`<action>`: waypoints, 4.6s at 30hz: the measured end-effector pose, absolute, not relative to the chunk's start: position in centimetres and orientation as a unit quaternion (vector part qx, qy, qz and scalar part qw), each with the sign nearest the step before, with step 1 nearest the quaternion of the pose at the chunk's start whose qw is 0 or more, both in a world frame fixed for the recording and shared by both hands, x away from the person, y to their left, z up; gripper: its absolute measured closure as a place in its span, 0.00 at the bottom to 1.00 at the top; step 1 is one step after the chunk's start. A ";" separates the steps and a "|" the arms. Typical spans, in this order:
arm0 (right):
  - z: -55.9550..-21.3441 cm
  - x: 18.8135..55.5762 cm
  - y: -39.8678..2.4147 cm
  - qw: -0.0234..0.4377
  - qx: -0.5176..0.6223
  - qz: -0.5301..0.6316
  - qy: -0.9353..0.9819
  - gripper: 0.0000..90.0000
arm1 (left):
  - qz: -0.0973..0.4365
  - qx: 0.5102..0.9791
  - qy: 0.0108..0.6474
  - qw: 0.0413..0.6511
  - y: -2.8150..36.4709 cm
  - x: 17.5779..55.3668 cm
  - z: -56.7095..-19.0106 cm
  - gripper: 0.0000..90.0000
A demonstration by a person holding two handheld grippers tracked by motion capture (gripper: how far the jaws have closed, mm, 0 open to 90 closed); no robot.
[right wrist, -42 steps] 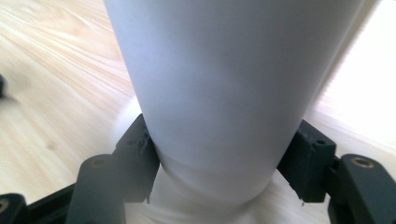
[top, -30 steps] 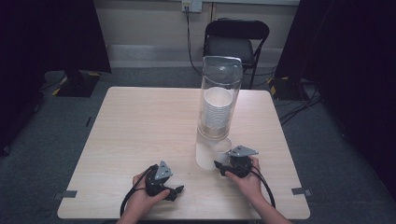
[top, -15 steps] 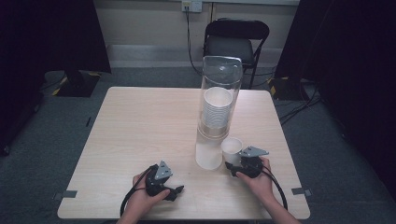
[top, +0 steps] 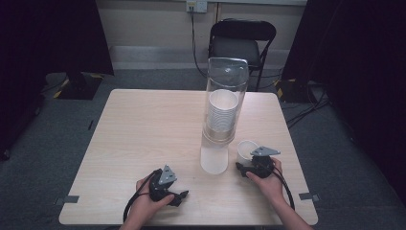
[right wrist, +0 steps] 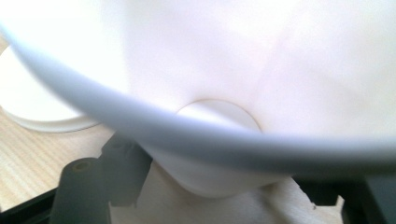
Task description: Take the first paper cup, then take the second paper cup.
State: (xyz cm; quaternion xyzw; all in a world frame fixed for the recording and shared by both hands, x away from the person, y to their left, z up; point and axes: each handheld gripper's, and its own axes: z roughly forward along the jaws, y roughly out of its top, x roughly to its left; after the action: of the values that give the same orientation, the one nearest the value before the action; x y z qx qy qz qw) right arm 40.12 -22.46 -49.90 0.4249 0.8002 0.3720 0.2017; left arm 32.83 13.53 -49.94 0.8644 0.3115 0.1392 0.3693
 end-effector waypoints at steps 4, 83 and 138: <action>-49.8 39.9 -22.7 0.212 0.428 0.363 0.800 0.27 | 0.139 0.865 0.311 0.369 13.5 32.8 -49.9 0.17; -42.0 40.3 -13.3 0.225 0.379 0.506 0.742 0.24 | 0.137 0.864 0.312 0.371 13.5 32.9 -50.0 0.17; -45.7 38.9 -12.2 0.244 0.370 0.518 0.732 0.39 | 0.139 0.863 0.315 0.370 13.5 32.9 -50.0 0.16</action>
State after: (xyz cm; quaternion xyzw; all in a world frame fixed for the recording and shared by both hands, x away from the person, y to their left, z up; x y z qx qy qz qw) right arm 38.93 -12.18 -45.71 0.3702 0.7315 0.5178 0.2444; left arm 32.86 13.46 -49.98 0.8629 0.3148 0.1391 0.3701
